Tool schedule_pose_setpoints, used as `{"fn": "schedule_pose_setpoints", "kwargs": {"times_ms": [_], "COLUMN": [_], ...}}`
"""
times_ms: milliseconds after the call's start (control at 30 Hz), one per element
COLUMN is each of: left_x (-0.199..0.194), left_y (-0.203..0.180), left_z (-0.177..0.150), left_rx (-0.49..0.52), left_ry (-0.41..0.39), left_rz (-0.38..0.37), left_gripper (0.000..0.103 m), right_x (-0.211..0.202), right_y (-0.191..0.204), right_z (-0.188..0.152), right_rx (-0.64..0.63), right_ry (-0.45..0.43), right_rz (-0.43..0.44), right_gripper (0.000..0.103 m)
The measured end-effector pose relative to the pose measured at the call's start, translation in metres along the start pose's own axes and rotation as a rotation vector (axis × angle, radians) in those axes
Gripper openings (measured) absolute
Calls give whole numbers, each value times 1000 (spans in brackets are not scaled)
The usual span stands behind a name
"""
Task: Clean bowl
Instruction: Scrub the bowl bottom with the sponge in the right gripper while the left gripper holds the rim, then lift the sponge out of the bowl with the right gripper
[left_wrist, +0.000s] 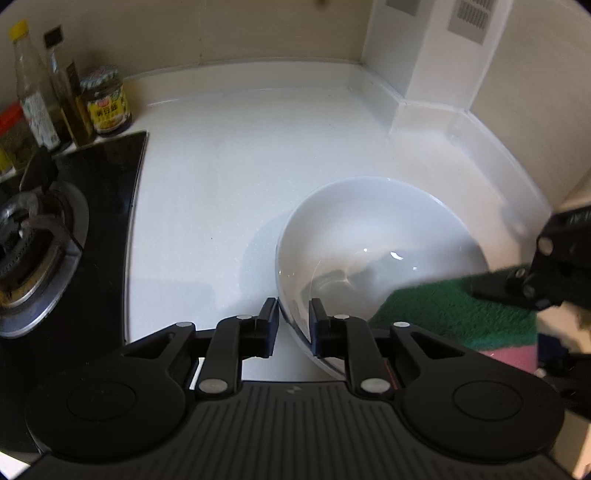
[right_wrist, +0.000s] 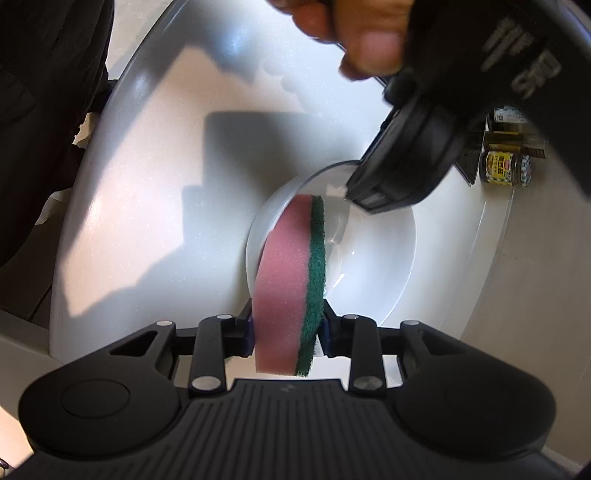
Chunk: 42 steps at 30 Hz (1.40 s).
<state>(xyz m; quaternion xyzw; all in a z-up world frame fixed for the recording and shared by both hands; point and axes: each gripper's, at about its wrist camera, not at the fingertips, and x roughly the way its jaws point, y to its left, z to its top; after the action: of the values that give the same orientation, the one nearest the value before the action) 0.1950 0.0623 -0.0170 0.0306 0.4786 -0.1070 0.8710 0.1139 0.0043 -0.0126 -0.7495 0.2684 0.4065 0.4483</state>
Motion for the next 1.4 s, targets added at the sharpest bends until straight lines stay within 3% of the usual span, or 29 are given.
{"fn": "schedule_pose_setpoints", "kwargs": {"times_ms": [167, 267, 467, 633, 867, 1067, 1200, 1400], "left_x": [7, 8, -5, 1, 11, 8, -2, 1], "left_y": [6, 15, 19, 8, 16, 14, 18, 23], "left_z": [18, 27, 15, 10, 34, 32, 17, 18], "left_rx": [139, 81, -99, -72, 85, 33, -36, -17], "left_ry": [30, 30, 2, 7, 37, 12, -12, -5], "left_rz": [-33, -45, -52, -28, -40, 4, -11, -39], "left_gripper": [17, 18, 20, 19, 10, 10, 11, 10], "right_x": [1, 11, 11, 7, 6, 11, 11, 9], "right_y": [2, -11, -5, 1, 5, -1, -6, -13], "right_z": [-9, -23, -22, -14, -9, -18, -24, -35], "right_rx": [-41, 1, -7, -31, -75, -40, -15, 65], "right_ry": [11, 64, 51, 25, 11, 23, 19, -10], "right_rz": [-14, -27, -42, -43, -47, -49, -48, -45], "right_gripper": [28, 27, 27, 27, 27, 27, 27, 27]}}
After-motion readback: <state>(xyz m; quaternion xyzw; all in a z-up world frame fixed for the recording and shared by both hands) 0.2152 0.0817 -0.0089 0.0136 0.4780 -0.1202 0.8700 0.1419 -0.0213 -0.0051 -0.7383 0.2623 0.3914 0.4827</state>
